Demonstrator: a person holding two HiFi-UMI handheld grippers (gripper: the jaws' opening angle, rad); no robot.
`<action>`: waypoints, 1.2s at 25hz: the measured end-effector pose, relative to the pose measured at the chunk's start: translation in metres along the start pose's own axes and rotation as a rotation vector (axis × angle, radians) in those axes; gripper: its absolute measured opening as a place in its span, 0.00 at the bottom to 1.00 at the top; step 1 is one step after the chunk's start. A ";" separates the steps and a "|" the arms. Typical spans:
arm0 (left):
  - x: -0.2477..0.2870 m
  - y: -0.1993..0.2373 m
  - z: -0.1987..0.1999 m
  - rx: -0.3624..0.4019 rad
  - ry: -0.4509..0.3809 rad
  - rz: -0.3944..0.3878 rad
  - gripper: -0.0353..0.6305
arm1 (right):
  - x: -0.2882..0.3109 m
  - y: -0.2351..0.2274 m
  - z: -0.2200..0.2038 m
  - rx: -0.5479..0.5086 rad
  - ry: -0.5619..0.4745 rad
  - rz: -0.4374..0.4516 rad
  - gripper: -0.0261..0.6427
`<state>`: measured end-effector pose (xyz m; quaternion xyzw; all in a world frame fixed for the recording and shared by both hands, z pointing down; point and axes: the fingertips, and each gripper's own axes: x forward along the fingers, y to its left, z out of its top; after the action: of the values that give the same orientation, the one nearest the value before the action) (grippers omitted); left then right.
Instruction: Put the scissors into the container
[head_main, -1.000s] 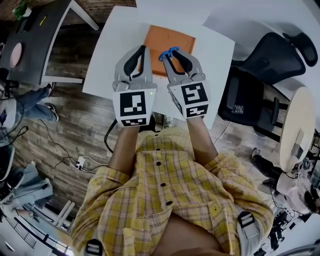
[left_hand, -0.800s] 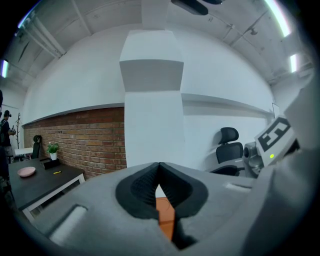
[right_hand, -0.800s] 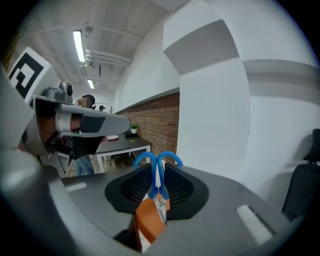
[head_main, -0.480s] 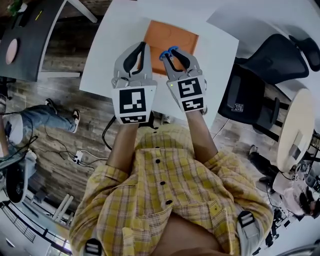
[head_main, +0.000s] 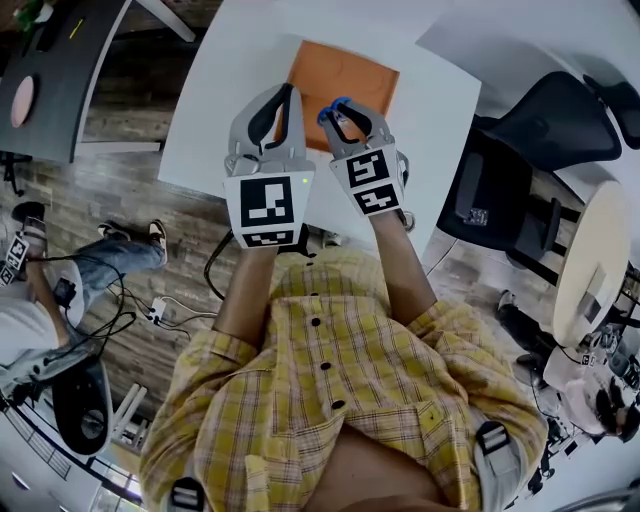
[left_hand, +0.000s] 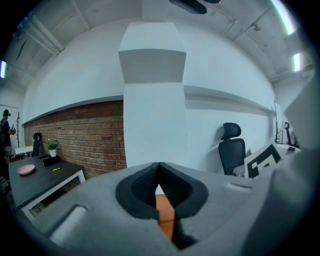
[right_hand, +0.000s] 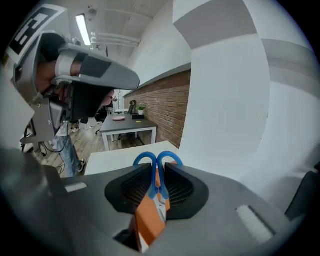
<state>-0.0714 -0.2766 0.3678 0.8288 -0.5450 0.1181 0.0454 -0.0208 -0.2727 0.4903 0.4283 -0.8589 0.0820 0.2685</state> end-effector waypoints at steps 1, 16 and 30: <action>0.001 0.000 -0.001 -0.001 0.002 0.000 0.05 | 0.002 0.001 -0.003 -0.007 0.012 0.003 0.17; 0.008 0.001 -0.007 0.000 0.024 0.004 0.05 | 0.027 0.010 -0.039 -0.171 0.135 0.057 0.17; 0.005 0.005 -0.013 0.006 0.035 0.011 0.05 | 0.056 0.023 -0.077 -0.360 0.247 0.116 0.17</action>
<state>-0.0760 -0.2805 0.3812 0.8237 -0.5485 0.1344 0.0520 -0.0362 -0.2683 0.5867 0.3102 -0.8435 -0.0054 0.4386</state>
